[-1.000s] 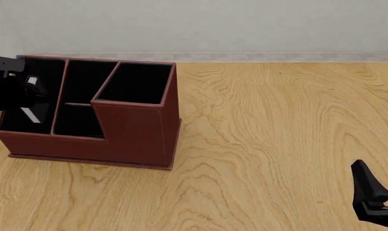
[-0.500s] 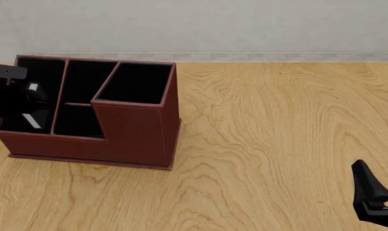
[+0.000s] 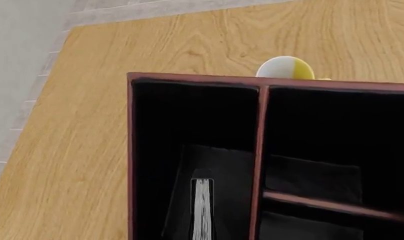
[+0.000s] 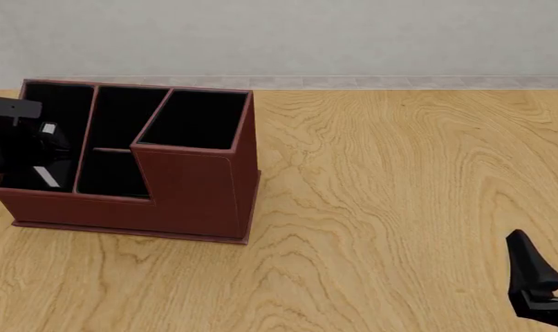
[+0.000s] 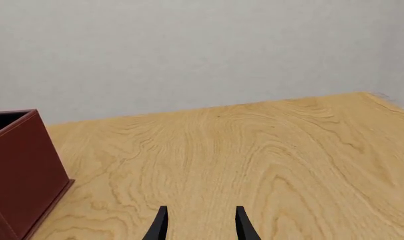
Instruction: Pick up the book and place it in the left compartment of the caddy.
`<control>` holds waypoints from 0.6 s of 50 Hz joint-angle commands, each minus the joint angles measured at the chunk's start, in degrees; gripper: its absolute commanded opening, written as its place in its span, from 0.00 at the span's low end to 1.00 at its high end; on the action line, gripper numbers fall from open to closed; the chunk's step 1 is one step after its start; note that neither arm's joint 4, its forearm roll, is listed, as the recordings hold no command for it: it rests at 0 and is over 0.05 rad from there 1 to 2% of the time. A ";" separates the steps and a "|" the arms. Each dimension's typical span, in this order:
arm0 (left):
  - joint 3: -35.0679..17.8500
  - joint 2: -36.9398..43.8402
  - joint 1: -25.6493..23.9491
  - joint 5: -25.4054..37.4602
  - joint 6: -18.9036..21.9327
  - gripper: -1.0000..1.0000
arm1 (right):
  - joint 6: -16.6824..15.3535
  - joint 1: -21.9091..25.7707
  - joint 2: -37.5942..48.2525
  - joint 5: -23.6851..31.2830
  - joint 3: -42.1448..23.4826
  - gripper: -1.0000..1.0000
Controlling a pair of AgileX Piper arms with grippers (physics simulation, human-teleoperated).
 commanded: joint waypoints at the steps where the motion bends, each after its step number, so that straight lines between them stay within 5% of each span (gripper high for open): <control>1: -1.61 1.65 0.59 -0.64 1.04 0.00 | 0.18 -0.16 -0.11 0.06 0.00 1.00; 30: -2.35 4.03 1.30 -1.84 -0.44 0.00 | 0.16 -0.28 -0.34 0.19 0.03 1.00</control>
